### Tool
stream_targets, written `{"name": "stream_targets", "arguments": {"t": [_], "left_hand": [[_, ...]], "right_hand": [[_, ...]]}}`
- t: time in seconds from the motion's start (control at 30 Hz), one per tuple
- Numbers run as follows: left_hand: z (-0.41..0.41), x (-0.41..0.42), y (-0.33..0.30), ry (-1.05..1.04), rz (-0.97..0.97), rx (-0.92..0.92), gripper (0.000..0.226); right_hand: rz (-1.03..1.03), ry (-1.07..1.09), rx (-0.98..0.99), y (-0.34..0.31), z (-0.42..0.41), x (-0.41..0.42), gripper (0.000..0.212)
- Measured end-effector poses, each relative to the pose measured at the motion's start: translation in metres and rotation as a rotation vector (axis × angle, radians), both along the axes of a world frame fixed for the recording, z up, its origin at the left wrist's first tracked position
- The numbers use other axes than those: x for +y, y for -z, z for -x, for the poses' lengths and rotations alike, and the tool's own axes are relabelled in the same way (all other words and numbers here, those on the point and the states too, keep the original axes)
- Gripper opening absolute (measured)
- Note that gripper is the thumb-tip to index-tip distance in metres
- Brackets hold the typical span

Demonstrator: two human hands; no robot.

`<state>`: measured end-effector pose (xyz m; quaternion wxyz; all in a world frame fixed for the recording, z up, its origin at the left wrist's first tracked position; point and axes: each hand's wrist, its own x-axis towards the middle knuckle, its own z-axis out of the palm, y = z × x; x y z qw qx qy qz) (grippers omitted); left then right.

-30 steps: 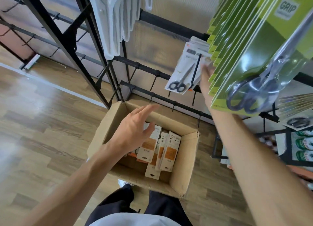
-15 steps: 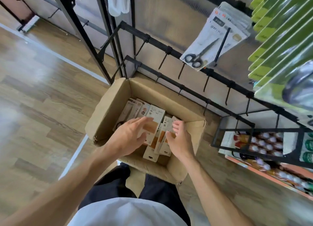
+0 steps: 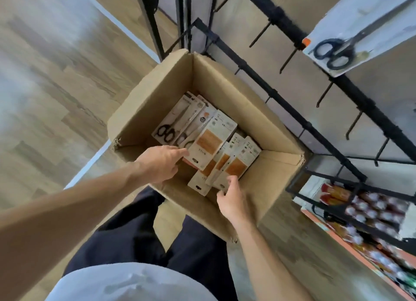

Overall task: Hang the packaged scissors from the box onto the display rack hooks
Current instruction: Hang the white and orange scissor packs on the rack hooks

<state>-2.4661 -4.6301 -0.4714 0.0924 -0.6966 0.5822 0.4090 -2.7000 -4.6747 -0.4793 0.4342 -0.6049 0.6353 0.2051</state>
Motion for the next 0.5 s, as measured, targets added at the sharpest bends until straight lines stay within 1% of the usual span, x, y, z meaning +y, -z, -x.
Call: {"name": "stream_targets", "arguments": {"t": [0.17,0.27,0.33,0.4,0.5], "left_hand": [[0.009,-0.008,0.040,-0.030,-0.097,-0.022,0.058],[0.022,-0.008,0.065,0.011,-0.183,-0.025,0.061],[0.032,-0.005,0.080,-0.006,-0.220,-0.022,0.064],[0.041,-0.006,0.093,-0.072,-0.212,-0.007,0.071],[0.052,-0.008,0.115,-0.144,-0.118,0.003,0.085]], "right_hand": [[-0.044,0.014,0.025,0.027,0.006,0.001,0.047],[-0.047,-0.003,0.020,0.044,0.007,0.003,0.056],[-0.055,0.028,0.016,0.057,0.008,0.006,0.064],[-0.047,0.102,-0.004,0.071,0.008,0.006,0.074],[-0.019,0.210,0.010,0.095,0.008,0.001,0.090]]}}
